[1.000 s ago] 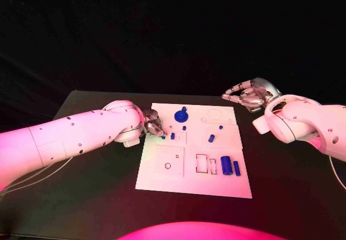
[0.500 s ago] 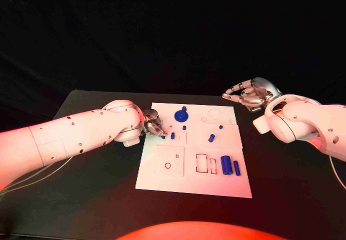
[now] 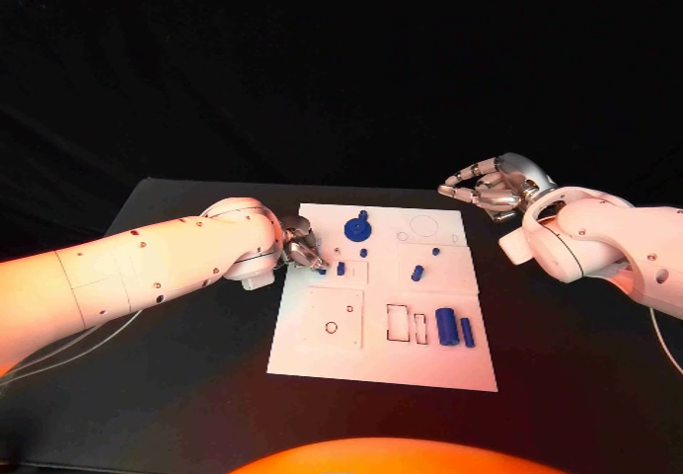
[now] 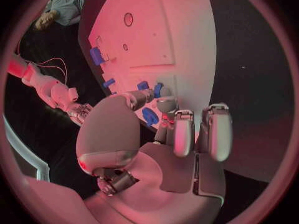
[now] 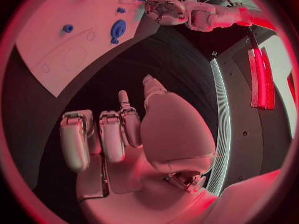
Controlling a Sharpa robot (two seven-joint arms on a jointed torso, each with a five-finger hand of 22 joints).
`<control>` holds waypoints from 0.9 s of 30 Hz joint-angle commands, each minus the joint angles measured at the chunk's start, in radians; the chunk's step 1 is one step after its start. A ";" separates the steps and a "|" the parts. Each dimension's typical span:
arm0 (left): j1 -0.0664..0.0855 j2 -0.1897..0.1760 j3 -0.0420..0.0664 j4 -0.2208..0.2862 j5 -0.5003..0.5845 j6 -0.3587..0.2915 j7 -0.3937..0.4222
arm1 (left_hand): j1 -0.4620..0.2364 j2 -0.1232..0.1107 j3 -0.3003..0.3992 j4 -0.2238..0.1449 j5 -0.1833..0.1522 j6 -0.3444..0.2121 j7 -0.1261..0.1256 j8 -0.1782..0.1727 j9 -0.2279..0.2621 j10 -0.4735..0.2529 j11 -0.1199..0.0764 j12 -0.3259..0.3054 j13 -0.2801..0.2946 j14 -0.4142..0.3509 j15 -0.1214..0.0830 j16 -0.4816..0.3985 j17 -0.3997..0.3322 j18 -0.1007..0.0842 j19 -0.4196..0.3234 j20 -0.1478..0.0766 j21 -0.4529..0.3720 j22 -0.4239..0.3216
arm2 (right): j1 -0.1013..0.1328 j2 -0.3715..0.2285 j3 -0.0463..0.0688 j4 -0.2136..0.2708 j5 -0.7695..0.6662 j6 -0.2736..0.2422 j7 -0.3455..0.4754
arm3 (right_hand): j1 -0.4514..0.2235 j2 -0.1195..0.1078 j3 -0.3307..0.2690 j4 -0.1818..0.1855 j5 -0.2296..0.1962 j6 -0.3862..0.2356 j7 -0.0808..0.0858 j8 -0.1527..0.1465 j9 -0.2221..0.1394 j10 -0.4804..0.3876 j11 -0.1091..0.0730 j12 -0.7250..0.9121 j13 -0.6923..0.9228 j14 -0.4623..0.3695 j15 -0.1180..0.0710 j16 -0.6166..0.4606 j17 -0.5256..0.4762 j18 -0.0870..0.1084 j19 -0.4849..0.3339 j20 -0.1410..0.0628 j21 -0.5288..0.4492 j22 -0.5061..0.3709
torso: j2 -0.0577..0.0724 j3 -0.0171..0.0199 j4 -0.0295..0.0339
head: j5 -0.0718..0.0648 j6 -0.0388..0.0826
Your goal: Assemble the parts on the task board
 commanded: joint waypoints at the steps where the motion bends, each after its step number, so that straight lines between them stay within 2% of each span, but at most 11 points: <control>1: -0.005 0.002 -0.004 0.000 -0.002 0.028 -0.004 | -0.009 0.002 -0.005 0.001 -0.005 0.019 -0.010 0.006 0.001 0.006 -0.002 0.002 -0.002 0.108 -0.007 0.006 0.263 -0.010 0.008 -0.002 0.005 0.124 | 0.000 0.001 0.000 0.001 -0.009 0.006 0.013 | -0.009 0.002 -0.007 0.000 -0.006 -0.005 -0.001 0.007 -0.001 0.002 -0.006 -0.003 0.118 0.080 -0.005 -0.006 0.150 -0.001 0.075 -0.007 -0.005 0.229 | 0.000 0.0003 0.0001 | 0.000 0.002; 15: -0.005 0.001 -0.004 0.001 -0.003 0.021 -0.003 | -0.014 0.000 -0.016 0.005 -0.005 0.026 -0.013 0.008 -0.002 0.009 -0.004 0.002 -0.008 0.108 -0.008 0.006 0.263 -0.012 0.012 -0.003 0.007 0.130 | 0.000 -0.001 0.000 0.002 -0.010 0.006 0.013 | -0.010 0.003 -0.007 0.000 -0.008 -0.005 -0.001 0.007 -0.002 0.002 -0.006 -0.003 0.118 0.080 -0.005 -0.006 0.150 -0.001 0.075 -0.007 -0.005 0.229 | 0.000 0.0002 -0.0002 | -0.001 0.004; 18: -0.005 0.002 -0.004 0.001 -0.003 0.019 -0.003 | -0.024 0.000 -0.028 0.015 -0.005 0.029 -0.013 0.009 -0.005 0.011 -0.005 0.003 -0.008 0.108 -0.009 0.006 0.263 -0.012 0.013 -0.004 0.008 0.130 | 0.000 -0.001 0.000 0.002 -0.010 0.006 0.013 | -0.010 0.003 -0.007 0.000 -0.008 -0.005 -0.001 0.007 -0.002 0.002 -0.006 -0.003 0.118 0.080 -0.005 -0.006 0.150 -0.001 0.075 -0.007 -0.005 0.229 | 0.001 0.0003 -0.0003 | -0.002 0.005; 27: -0.004 0.002 -0.004 -0.001 0.001 0.008 -0.002 | -0.059 0.001 -0.122 0.062 -0.004 0.037 -0.012 0.013 -0.017 0.013 -0.004 0.005 -0.017 0.108 -0.009 0.006 0.263 -0.012 0.013 -0.006 0.007 0.131 | 0.000 -0.002 0.000 0.003 -0.010 0.003 0.013 | -0.016 0.004 -0.009 0.001 -0.010 -0.005 -0.001 0.008 -0.002 0.002 -0.006 -0.004 0.118 0.079 -0.005 -0.007 0.148 0.000 0.074 -0.007 -0.007 0.228 | 0.000 0.0007 -0.0007 | -0.003 0.005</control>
